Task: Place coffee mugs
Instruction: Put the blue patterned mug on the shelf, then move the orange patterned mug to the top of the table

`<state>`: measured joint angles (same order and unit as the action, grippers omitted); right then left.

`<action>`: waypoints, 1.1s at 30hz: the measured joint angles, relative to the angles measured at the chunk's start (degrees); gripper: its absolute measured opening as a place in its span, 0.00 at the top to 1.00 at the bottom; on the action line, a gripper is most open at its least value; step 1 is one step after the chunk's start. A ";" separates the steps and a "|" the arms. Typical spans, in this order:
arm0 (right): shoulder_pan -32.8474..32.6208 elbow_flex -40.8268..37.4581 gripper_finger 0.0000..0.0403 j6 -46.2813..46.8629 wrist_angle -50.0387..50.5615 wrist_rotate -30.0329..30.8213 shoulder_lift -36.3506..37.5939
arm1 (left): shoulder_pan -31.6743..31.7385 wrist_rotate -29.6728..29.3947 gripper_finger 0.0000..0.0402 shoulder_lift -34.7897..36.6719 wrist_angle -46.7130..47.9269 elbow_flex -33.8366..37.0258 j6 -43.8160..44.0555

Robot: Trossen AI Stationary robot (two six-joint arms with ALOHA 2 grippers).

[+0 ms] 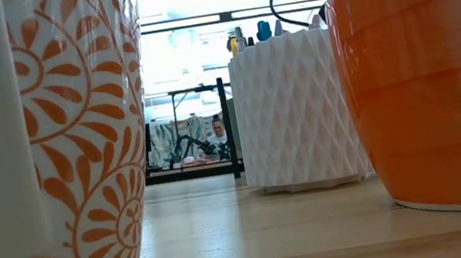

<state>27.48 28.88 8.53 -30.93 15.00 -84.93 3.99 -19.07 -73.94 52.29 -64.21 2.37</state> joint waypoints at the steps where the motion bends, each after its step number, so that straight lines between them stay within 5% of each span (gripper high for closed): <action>1: 0.32 0.00 0.85 0.00 -0.06 0.02 0.00 | 0.00 0.00 0.78 0.01 0.00 0.05 0.00; 22: 1.79 -0.02 0.85 0.30 -3.13 6.58 0.00 | -0.02 0.00 0.78 0.01 0.03 0.18 0.39; 29: 0.44 -0.02 0.85 6.25 -1.32 -5.85 1.92 | -0.02 0.00 0.78 0.01 0.03 0.18 0.90; 33: -2.03 -0.02 0.85 6.67 5.04 -7.73 6.78 | -0.02 0.00 0.78 0.01 0.05 0.18 1.05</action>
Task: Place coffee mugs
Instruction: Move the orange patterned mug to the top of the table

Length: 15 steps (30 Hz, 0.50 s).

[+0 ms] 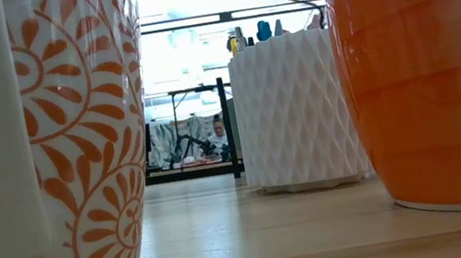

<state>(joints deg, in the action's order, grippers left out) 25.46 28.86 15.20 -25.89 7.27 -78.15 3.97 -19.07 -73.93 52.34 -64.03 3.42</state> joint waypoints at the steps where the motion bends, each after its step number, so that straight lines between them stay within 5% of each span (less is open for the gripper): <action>1: -0.70 0.00 0.85 0.00 2.45 0.26 1.92 | 0.00 0.00 0.78 0.00 0.00 0.00 0.02; 8: -6.89 0.00 0.85 2.87 24.26 8.75 17.60 | 0.00 0.02 0.78 0.00 0.02 0.00 0.89; 15: -13.19 0.00 0.85 12.39 46.31 -5.59 32.90 | 0.00 0.02 0.78 0.00 0.02 0.00 0.96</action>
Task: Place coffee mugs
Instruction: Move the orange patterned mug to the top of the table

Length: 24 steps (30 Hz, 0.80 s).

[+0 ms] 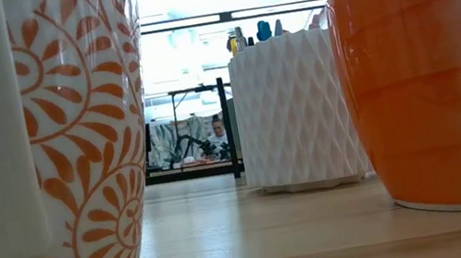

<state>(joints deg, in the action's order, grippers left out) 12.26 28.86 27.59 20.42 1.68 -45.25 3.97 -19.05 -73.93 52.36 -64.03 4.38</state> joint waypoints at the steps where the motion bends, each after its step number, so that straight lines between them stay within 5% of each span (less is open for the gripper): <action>1: -0.87 0.00 0.85 1.72 2.72 -1.67 1.76 | 0.00 -0.02 0.78 0.00 0.00 0.00 0.00; 6: -6.47 0.00 0.85 5.63 11.40 -7.77 7.99 | 0.00 0.00 0.78 0.00 -0.29 0.00 0.02; 12: -16.82 0.00 0.85 7.56 9.64 -14.59 10.73 | 0.00 0.00 0.78 0.00 -0.33 0.00 0.00; 19: -31.34 0.00 0.85 13.42 9.39 -8.09 10.72 | 0.02 5.65 0.78 0.00 -0.37 0.00 0.09; 24: -41.03 0.00 0.85 18.91 9.73 2.32 9.31 | -2.28 12.51 0.78 0.00 -2.32 0.00 3.44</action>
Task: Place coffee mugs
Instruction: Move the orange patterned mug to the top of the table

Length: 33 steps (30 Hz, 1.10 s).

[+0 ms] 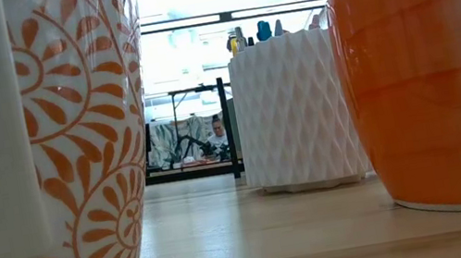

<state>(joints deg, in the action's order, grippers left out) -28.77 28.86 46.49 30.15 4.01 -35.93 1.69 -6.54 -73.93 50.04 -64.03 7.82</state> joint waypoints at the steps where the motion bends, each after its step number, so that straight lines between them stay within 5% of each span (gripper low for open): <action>1: -1.69 0.00 0.85 -0.03 -0.92 2.16 -0.75 | -1.12 0.05 0.78 -0.14 -1.25 -0.01 0.46; 8: -9.38 0.00 0.85 -1.94 -10.44 11.34 -9.42 | -12.14 -1.33 0.78 -0.87 -12.26 -0.03 -1.48; 16: -8.33 -0.02 0.85 -5.04 -12.14 16.81 -17.53 | -19.90 -8.65 0.78 -1.32 -18.69 -0.04 -3.42; 26: -5.38 -0.02 0.85 -6.57 -13.88 6.07 -18.76 | -21.00 -10.06 0.78 -3.88 -20.94 -0.09 0.51; 33: -5.00 -0.01 0.85 -10.99 -22.54 10.98 -18.84 | -21.00 -10.25 0.78 -6.05 -21.86 0.04 0.63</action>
<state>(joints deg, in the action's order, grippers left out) -33.77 28.85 35.50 7.61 14.98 -54.77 -19.31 -16.79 -79.98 28.18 -63.99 8.45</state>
